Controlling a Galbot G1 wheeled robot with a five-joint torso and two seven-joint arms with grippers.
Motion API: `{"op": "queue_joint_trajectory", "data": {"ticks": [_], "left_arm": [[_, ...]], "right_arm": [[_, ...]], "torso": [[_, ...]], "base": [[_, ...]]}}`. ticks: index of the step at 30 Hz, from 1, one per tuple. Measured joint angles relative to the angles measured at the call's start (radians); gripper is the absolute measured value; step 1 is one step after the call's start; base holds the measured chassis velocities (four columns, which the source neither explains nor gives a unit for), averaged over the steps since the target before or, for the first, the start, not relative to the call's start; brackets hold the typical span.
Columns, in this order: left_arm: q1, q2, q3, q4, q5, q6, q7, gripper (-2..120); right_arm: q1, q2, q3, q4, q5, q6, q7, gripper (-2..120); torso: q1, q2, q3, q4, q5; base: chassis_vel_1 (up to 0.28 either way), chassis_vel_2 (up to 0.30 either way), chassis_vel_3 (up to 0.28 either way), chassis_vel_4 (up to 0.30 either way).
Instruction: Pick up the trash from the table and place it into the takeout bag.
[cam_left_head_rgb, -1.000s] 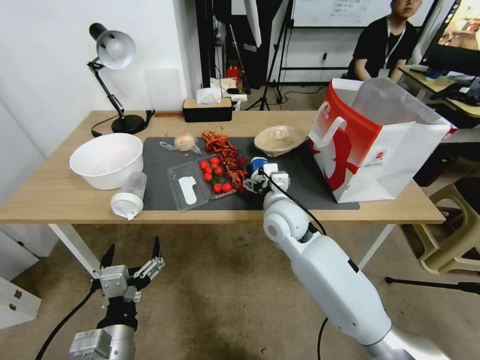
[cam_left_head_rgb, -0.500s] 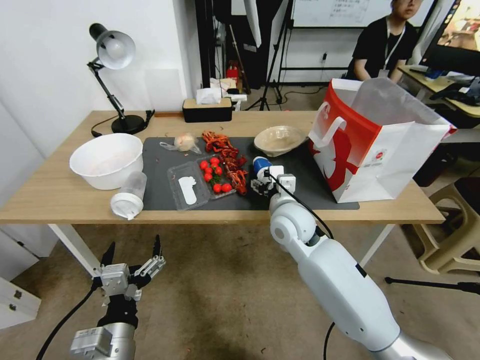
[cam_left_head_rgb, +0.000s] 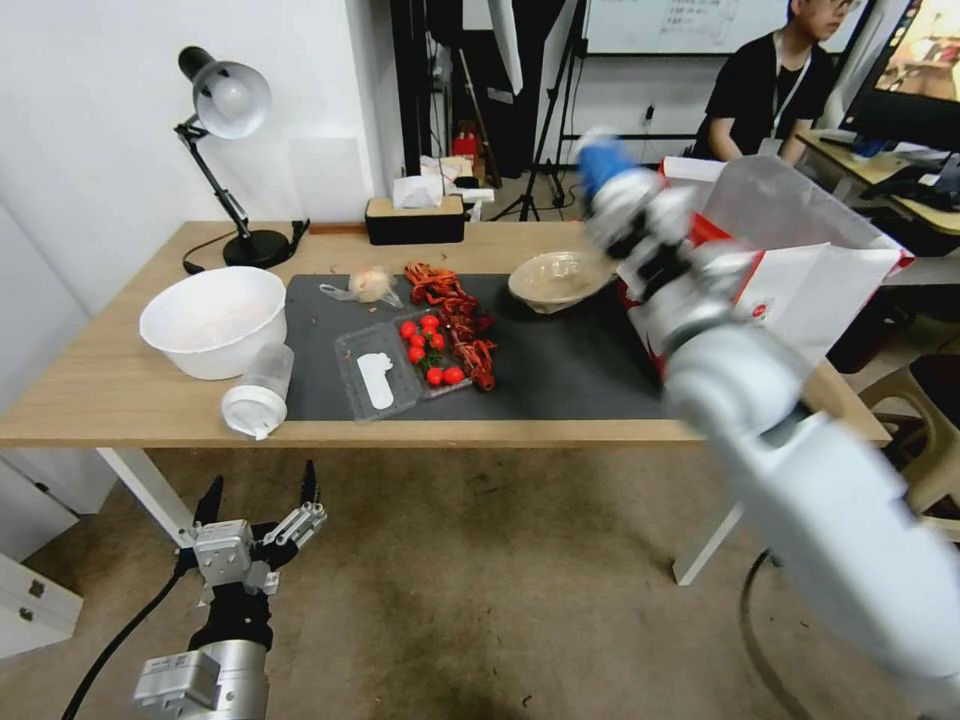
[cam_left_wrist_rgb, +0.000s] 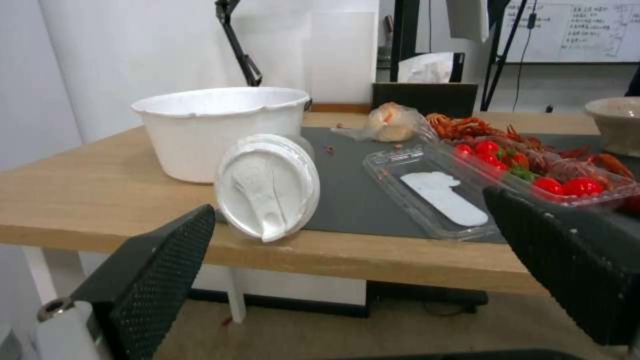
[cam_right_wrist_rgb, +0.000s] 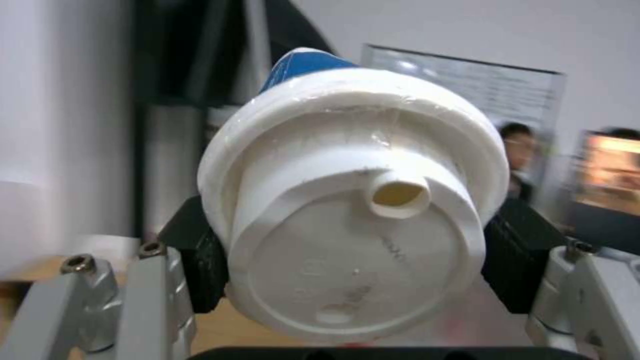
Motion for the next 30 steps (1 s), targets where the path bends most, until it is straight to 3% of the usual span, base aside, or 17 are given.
{"op": "queue_joint_trajectory", "data": {"ticks": [1,6,12,16,30], "left_arm": [[-0.003,0.000,0.002,0.002,-0.001,0.000,0.000,100],[-0.008,-0.001,0.007,0.005,-0.002,0.000,0.005,100],[0.001,-0.003,0.006,0.000,0.000,0.000,0.012,100],[0.007,-0.002,0.003,-0.006,0.001,-0.001,0.013,100],[0.017,-0.002,0.000,-0.013,0.006,-0.004,0.013,100]], "right_arm": [[0.019,-0.033,0.018,-0.028,0.058,-0.032,0.051,69],[0.015,-0.070,0.041,-0.079,0.109,-0.053,0.106,69],[-0.014,-0.061,0.055,-0.106,0.057,-0.043,0.093,92],[-0.019,-0.052,0.056,-0.107,0.046,-0.041,0.088,99],[-0.052,-0.041,0.060,-0.097,-0.004,-0.025,0.040,100]], "torso": [[0.000,0.000,0.000,0.0000,0.0003],[0.000,0.000,0.000,0.0000,0.0005],[0.000,0.000,0.000,0.0002,0.0002],[0.000,0.000,0.000,0.0002,-0.0001],[0.000,0.000,0.000,0.0003,0.0001]], "base": [[0.000,0.000,0.000,0.000],[0.000,0.000,0.000,0.000],[0.000,0.000,0.000,0.000],[0.000,0.000,0.000,0.000],[0.000,0.000,0.000,0.000]]}}
